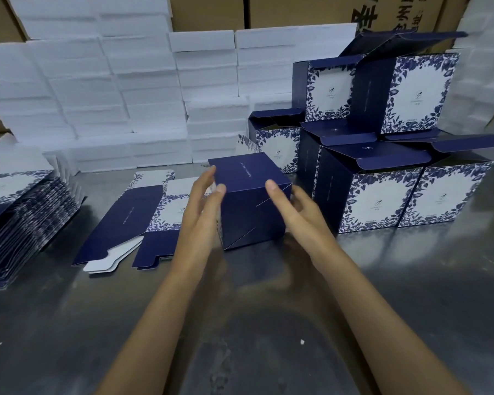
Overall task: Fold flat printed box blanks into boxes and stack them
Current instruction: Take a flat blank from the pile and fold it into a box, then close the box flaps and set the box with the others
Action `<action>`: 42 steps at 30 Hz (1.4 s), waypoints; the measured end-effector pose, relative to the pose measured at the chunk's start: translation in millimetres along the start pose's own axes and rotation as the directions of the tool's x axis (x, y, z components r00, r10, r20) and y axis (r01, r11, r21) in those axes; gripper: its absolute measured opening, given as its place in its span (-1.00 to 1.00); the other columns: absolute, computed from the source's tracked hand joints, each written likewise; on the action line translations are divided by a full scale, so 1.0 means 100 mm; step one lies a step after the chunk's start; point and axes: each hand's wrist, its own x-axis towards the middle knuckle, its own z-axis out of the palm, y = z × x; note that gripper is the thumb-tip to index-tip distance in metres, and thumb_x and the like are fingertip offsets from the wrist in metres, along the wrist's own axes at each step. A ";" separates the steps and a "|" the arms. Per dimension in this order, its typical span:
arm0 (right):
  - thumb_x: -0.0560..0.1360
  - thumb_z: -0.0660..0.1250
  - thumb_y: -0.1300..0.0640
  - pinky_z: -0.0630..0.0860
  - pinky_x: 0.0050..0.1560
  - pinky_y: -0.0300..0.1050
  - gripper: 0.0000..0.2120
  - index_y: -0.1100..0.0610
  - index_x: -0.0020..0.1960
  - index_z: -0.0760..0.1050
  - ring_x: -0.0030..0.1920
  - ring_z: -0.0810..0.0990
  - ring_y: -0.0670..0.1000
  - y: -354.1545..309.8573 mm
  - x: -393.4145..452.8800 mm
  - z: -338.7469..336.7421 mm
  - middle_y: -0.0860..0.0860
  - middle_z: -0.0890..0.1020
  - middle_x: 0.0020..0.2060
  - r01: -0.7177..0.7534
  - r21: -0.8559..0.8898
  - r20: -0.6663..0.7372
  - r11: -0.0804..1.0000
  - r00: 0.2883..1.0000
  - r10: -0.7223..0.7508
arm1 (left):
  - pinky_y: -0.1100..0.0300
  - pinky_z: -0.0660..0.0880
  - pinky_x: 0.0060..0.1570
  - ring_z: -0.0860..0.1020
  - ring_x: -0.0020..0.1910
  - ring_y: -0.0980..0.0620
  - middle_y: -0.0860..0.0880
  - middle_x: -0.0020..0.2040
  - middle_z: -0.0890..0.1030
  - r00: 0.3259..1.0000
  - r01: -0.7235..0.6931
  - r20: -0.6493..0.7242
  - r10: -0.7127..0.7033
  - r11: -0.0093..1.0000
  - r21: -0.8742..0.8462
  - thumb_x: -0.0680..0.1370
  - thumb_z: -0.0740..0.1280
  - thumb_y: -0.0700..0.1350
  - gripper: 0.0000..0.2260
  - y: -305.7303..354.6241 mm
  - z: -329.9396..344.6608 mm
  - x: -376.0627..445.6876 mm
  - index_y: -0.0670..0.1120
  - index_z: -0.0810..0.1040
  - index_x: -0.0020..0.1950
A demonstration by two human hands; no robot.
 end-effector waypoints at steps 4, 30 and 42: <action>0.53 0.40 -0.20 0.56 0.29 0.17 -0.71 -0.11 0.18 0.61 0.12 0.70 -0.07 -0.04 -0.01 -0.05 -0.12 0.72 0.09 -0.083 0.154 0.042 0.985 0.996 0.078 | 0.00 0.39 0.39 0.46 0.32 0.25 0.31 0.33 0.49 0.994 -0.074 -0.080 0.073 0.997 -0.019 0.62 0.31 0.07 -0.64 0.01 -0.04 0.03 0.38 0.40 0.37; 0.30 0.31 -0.46 0.52 0.29 0.01 -0.41 -0.27 0.27 0.43 0.17 0.59 -0.19 -0.14 -0.11 0.06 -0.30 0.63 0.12 0.015 -0.092 -0.159 0.996 0.987 -0.030 | 0.19 0.57 -0.16 0.55 -0.30 0.21 0.20 -0.31 0.57 0.993 0.090 -0.080 -0.087 0.995 0.036 0.56 0.37 0.11 -0.76 0.09 -0.03 0.06 -0.06 0.55 0.00; 0.31 0.30 -0.36 0.52 0.21 -0.03 -0.62 -0.37 0.11 0.43 0.12 0.58 -0.25 -0.15 -0.09 0.05 -0.30 0.62 0.11 0.005 -0.077 -0.107 0.997 0.994 -0.013 | 0.16 0.23 -0.37 0.30 -0.42 0.01 -0.02 -0.41 0.34 0.995 0.074 -0.001 -0.096 0.755 0.652 0.66 0.24 -0.01 -0.64 0.50 0.02 0.26 -0.11 0.29 -0.29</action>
